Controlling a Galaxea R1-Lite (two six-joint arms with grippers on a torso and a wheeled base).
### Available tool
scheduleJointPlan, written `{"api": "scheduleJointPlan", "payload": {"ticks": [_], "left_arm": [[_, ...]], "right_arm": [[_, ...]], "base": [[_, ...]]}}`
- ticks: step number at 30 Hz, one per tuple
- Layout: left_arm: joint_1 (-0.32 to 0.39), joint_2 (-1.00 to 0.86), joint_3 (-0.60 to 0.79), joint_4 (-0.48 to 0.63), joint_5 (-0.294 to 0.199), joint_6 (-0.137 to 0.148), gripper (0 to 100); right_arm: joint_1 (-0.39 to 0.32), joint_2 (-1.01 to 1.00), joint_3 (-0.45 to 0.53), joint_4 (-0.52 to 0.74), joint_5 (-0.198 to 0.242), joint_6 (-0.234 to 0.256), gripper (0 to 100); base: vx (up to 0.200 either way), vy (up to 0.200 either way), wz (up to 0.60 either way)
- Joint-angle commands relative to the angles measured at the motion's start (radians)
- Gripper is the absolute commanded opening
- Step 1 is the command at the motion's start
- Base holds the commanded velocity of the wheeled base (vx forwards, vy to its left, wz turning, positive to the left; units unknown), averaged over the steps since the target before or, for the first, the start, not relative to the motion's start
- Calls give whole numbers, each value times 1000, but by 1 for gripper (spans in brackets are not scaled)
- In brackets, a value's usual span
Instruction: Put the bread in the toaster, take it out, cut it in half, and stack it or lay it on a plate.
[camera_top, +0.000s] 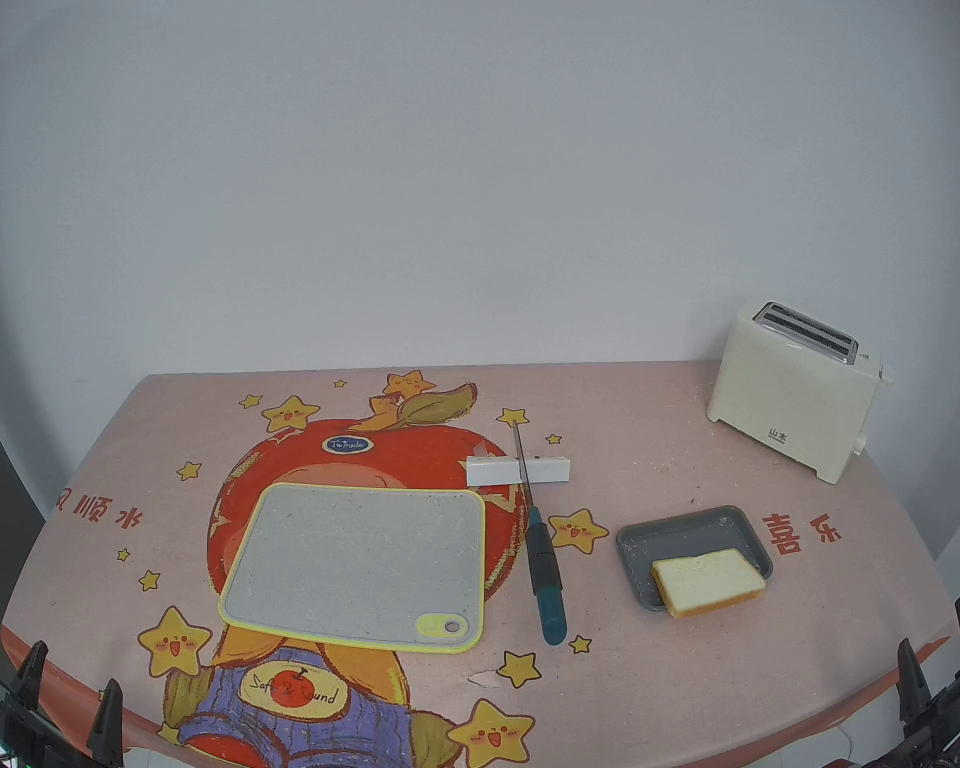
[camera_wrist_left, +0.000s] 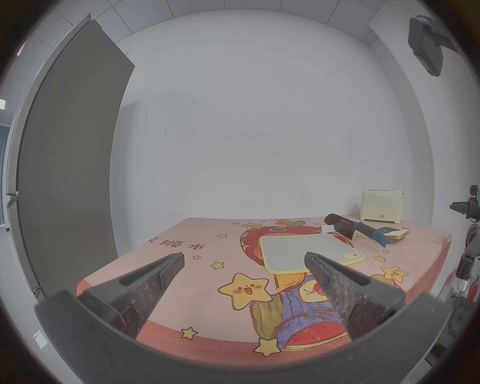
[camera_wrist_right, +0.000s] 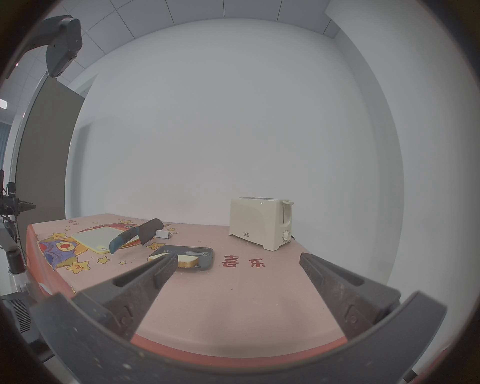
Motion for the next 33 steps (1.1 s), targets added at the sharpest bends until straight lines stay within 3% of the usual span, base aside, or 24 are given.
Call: {"api": "scheduleJointPlan", "payload": {"ticks": [1,8,10,11,18,20,21,22,24,28,29,33], "left_arm": [[0,-13,18,0,0,0,100],[0,-13,18,0,0,0,100],[0,-13,18,0,0,-2,100],[0,-13,18,0,0,-2,100],[0,-13,18,0,0,0,100],[0,-13,18,0,0,0,100],[0,-13,18,0,0,0,100],[0,-13,18,0,0,0,100],[0,-13,18,0,0,0,100],[0,-13,18,0,0,0,100],[0,-13,18,0,0,0,100],[0,-13,18,0,0,0,100]], "right_arm": [[1,-10,16,-1,-2,2,100],[0,-9,13,-22,1,15,100],[-2,-9,-8,-136,15,79,100],[-2,-7,-7,-167,18,88,100],[0,-9,4,-151,52,82,100],[1,-10,-8,-157,111,88,100],[1,-10,-8,-157,111,88,100],[1,-12,-21,-151,168,93,100],[1,-12,-25,-148,180,99,100],[12,10,-18,-144,199,220,100],[14,11,-18,-144,200,225,100],[29,39,-39,-88,349,506,100]], "base": [[0,0,0],[0,0,0],[0,0,0],[0,0,0],[0,0,0],[0,0,0],[0,0,0],[0,0,0],[0,0,0],[0,0,0],[0,0,0],[0,0,0]]}}
